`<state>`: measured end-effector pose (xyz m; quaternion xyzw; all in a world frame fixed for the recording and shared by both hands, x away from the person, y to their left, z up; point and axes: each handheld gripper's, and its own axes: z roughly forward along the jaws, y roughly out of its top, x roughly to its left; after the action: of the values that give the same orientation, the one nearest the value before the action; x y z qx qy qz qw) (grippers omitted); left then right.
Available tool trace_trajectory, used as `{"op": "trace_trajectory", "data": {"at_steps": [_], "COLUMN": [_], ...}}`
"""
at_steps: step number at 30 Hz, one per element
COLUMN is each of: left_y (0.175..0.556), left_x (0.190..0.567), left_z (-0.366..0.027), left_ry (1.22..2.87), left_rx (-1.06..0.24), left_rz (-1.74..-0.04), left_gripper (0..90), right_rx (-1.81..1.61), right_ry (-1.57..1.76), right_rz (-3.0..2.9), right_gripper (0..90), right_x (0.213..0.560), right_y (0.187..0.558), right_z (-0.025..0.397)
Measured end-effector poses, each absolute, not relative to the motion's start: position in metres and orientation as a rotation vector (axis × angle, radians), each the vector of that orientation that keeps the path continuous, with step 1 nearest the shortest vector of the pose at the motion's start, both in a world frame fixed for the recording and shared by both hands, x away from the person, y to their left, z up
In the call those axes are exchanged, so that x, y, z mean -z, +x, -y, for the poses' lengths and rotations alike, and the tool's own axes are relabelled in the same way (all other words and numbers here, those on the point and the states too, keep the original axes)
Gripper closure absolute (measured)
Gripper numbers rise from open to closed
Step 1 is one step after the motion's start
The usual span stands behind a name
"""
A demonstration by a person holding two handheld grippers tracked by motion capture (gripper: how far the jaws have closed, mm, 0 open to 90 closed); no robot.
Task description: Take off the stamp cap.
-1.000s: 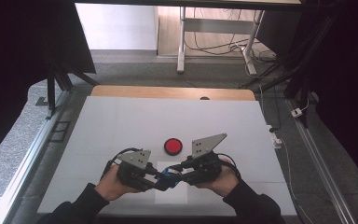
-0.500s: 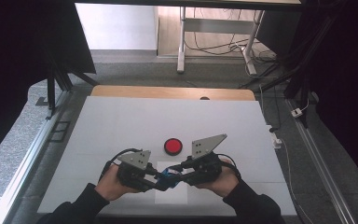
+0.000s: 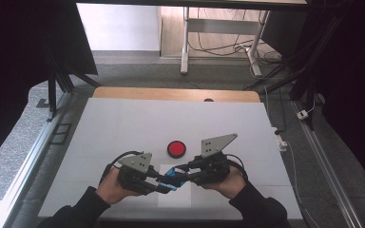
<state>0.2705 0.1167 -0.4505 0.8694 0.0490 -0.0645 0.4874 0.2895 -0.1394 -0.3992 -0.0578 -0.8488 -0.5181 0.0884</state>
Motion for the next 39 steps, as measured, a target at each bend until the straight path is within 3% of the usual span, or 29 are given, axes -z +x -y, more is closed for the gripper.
{"op": "trace_trajectory", "data": {"at_steps": [24, 39], "left_y": [0.264, 0.248], "left_x": [0.448, 0.449], "left_z": [-0.134, -0.164], "left_ry": [2.176, 2.148], "left_rx": [0.075, -0.040], "left_rz": [-0.415, -0.613], "left_gripper": [68.5, 68.4], "right_rx": [1.595, 1.564], "right_ry": [-0.247, -0.343], "right_rz": [2.673, 2.728], "right_gripper": [71.2, 71.2], "right_x": [0.397, 0.399], "right_y": [0.284, 0.285], "right_z": [0.142, 0.142]}}
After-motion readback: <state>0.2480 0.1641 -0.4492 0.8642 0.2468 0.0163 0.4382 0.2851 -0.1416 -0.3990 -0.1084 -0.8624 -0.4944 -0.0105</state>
